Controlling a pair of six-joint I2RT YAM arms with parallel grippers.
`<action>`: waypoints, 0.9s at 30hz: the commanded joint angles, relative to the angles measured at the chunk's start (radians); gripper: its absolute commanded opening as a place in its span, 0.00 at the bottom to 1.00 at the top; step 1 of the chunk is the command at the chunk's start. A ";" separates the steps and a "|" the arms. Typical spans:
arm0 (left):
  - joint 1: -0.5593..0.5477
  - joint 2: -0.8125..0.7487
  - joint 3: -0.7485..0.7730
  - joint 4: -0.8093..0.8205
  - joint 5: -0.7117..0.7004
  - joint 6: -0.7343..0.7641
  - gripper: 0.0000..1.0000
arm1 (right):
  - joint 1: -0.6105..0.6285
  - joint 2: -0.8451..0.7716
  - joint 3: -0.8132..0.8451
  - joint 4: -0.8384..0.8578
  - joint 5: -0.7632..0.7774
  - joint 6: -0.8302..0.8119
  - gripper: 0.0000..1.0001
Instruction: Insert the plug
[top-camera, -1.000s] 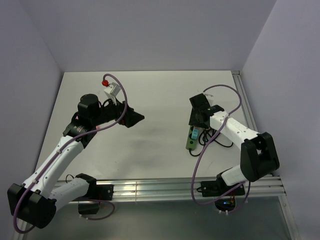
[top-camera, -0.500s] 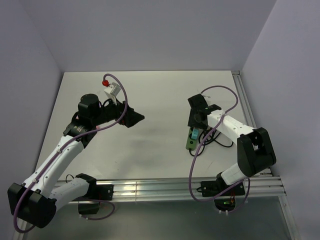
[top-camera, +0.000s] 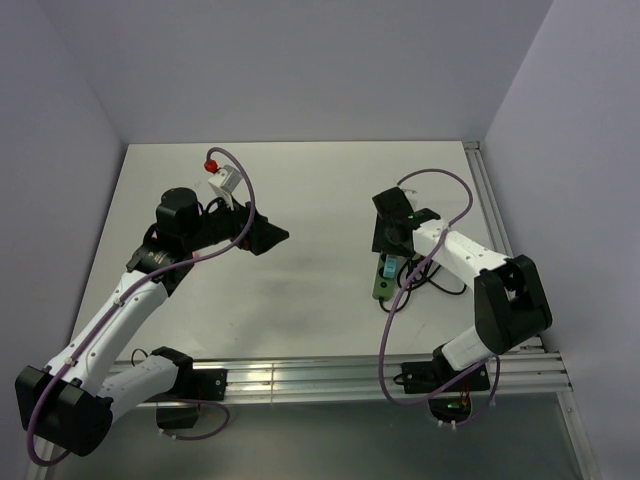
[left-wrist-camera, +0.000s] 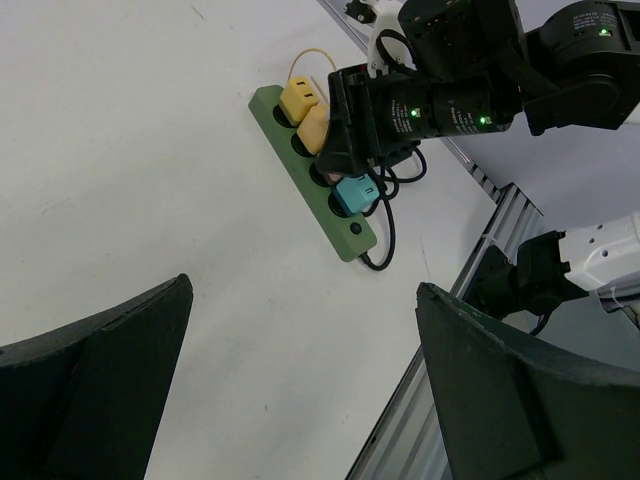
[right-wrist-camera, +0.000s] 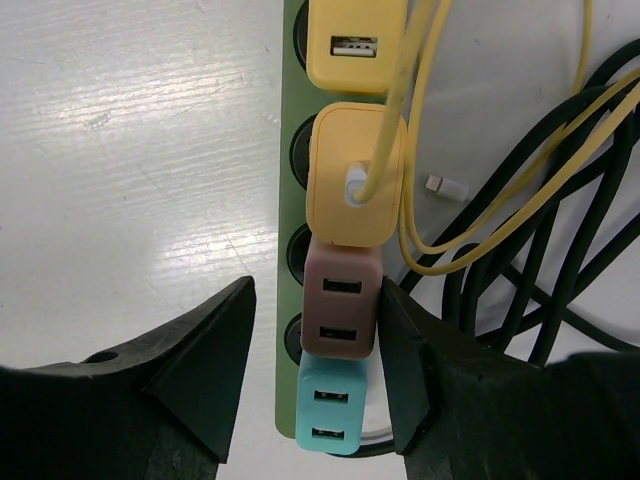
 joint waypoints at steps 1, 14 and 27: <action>-0.001 -0.002 -0.001 0.050 0.016 0.013 0.99 | 0.007 -0.051 0.025 0.013 0.051 0.008 0.60; -0.001 -0.005 -0.002 0.051 0.019 0.010 0.99 | 0.007 -0.364 -0.104 0.004 0.039 0.052 1.00; -0.007 -0.071 -0.087 0.099 0.000 -0.130 0.99 | 0.010 -0.715 -0.449 0.315 -0.183 0.167 1.00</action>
